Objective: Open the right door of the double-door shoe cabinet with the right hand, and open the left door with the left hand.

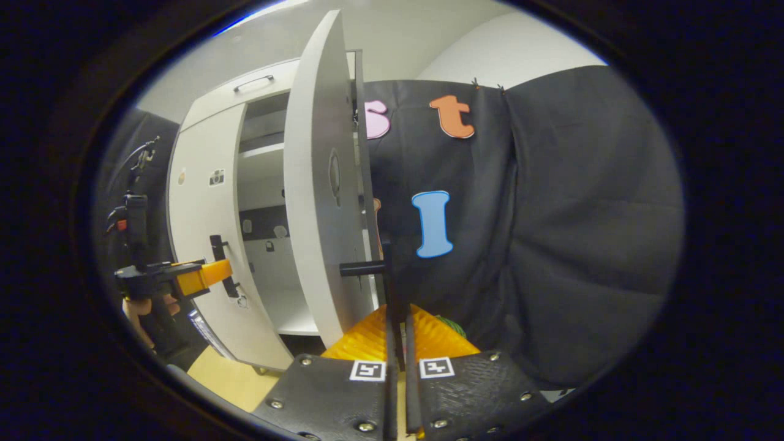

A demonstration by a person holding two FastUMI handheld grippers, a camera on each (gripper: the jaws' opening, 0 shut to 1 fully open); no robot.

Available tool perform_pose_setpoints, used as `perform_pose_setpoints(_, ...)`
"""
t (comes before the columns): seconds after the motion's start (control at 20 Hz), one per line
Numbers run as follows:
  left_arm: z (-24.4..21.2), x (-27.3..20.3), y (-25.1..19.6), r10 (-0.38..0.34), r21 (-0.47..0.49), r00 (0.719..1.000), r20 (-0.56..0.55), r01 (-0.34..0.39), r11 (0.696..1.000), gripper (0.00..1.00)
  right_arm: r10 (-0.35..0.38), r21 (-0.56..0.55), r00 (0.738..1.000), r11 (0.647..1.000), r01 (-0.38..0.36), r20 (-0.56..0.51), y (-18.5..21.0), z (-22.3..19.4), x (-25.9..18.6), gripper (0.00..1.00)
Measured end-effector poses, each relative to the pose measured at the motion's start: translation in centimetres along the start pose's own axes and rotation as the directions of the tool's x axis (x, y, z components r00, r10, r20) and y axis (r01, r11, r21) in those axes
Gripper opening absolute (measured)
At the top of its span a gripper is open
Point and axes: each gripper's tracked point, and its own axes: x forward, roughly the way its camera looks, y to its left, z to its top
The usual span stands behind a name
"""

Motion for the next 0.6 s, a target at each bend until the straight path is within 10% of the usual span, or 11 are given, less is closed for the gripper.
perform_pose_setpoints(0.6,-1.1,4.0,2.4,0.081,0.005,0.997,-0.015,-0.081,0.997,0.95,-0.031,0.098,0.999,0.995,0.035,-0.039,-3.3,-0.3,-2.2,0.26)
